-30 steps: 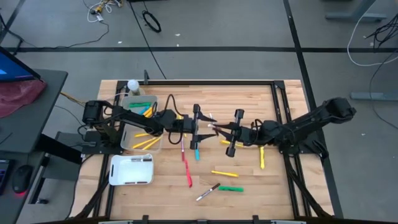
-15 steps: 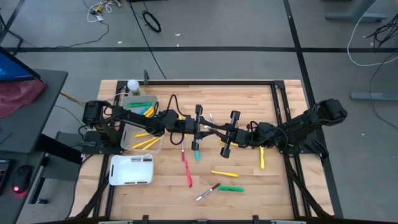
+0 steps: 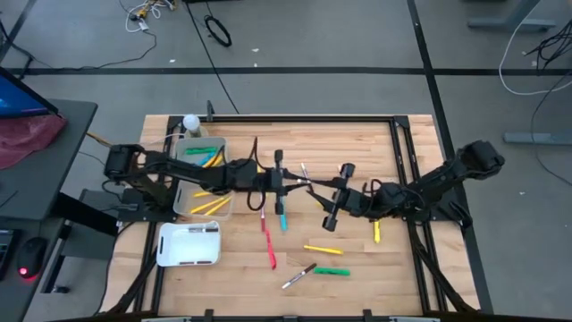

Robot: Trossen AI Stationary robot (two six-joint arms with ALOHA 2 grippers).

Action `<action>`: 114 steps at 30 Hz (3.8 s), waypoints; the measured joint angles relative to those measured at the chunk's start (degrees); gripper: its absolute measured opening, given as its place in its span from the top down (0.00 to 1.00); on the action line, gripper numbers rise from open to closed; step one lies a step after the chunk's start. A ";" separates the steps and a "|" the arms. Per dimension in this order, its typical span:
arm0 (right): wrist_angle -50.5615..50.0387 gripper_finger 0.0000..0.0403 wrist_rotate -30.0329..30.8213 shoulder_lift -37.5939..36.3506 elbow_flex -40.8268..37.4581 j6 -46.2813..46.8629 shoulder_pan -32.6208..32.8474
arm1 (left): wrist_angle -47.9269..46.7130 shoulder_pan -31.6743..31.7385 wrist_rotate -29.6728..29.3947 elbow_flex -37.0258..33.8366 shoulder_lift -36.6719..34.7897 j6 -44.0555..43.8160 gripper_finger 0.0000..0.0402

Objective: Pick & Place Markers
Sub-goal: Put the orange marker into the white bin, then put the yellow highlighter into the gray bin

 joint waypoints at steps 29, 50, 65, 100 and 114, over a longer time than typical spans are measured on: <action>-15.82 0.71 9.44 -2.02 0.02 0.87 0.39 | -115.06 -32.62 -6.92 9.85 -22.61 -66.08 0.90; -17.58 0.72 -4.53 -2.02 0.02 3.39 -7.13 | -101.29 -44.65 12.15 -8.91 -22.47 -84.37 0.87; -19.16 0.72 -4.51 -2.02 0.02 2.58 -9.01 | -99.22 -41.13 11.75 -9.44 -9.47 -62.68 0.86; -19.94 0.72 9.44 -2.00 0.02 11.34 -8.48 | -101.17 -36.41 -25.03 11.65 -8.02 -54.84 0.65; -42.27 0.72 7.88 -5.33 0.02 35.53 -0.34 | -10.99 -18.64 -21.83 -14.15 -6.74 -22.79 0.73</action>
